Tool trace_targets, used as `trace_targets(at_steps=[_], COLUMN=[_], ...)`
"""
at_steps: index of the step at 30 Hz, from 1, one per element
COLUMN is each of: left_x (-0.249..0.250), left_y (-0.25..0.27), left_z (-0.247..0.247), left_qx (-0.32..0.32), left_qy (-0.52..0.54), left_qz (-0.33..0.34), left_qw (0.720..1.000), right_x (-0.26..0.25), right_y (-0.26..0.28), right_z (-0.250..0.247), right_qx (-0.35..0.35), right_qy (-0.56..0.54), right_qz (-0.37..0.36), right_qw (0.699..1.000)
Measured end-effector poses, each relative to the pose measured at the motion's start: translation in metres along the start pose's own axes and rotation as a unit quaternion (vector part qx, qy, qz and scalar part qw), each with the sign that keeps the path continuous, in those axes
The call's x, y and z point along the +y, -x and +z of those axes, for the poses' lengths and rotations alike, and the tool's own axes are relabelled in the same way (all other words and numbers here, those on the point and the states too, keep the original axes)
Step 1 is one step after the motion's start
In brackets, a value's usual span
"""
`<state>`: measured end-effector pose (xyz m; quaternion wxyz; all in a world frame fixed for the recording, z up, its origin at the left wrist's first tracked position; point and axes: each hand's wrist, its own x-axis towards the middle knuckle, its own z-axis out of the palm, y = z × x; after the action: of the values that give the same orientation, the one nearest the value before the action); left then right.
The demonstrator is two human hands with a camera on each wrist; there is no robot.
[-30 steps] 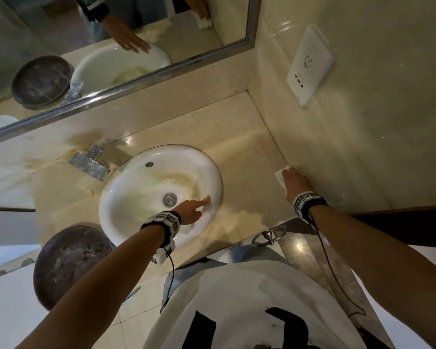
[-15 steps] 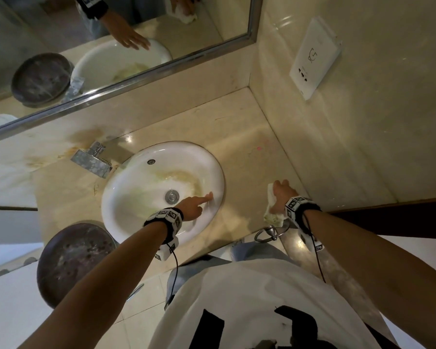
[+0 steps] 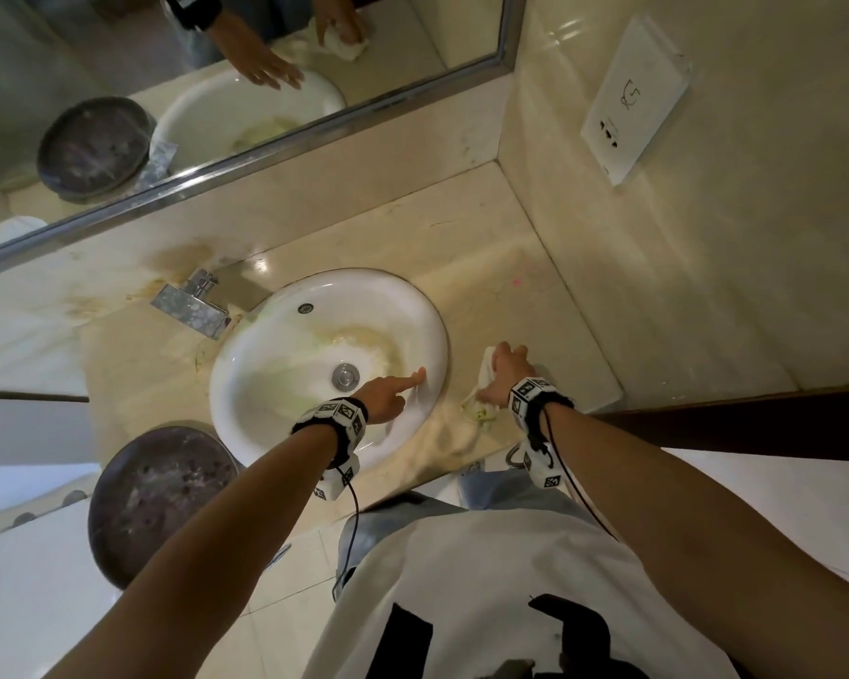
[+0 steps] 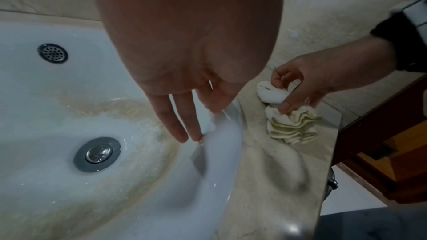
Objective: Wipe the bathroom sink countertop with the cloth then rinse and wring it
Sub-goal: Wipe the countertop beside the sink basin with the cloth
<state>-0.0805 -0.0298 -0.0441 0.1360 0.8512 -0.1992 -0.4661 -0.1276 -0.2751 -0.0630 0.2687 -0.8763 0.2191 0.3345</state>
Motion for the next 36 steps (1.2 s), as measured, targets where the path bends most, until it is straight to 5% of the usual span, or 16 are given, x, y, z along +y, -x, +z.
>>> trace_targets(at_steps=[6,14,18,25,36], left_x=[0.000,0.002,0.003,0.000,0.004], left_y=[-0.010,-0.009,-0.007,-0.008,-0.005], left_z=[-0.009,-0.010,-0.005,-0.003,-0.004], left_qx=[-0.025,-0.019,-0.002,-0.002,-0.001], left_qy=[-0.015,-0.022,-0.008,0.004,0.015], left_qz=[-0.012,-0.021,-0.029,-0.036,-0.040], left_qw=[0.999,0.999,1.000,0.999,0.999], right_x=[0.012,0.042,0.048,0.034,-0.026], right_y=[-0.003,-0.024,-0.036,-0.052,-0.061], right_z=[-0.033,-0.094,-0.078,-0.068,-0.040], right_qx=[0.033,0.196,0.167,0.208,0.135], right_qy=[-0.030,0.027,0.060,-0.065,-0.014], right_qz=[-0.046,-0.005,0.007,0.013,-0.140], right_qw=[0.998,0.980,0.984,0.976,0.981])
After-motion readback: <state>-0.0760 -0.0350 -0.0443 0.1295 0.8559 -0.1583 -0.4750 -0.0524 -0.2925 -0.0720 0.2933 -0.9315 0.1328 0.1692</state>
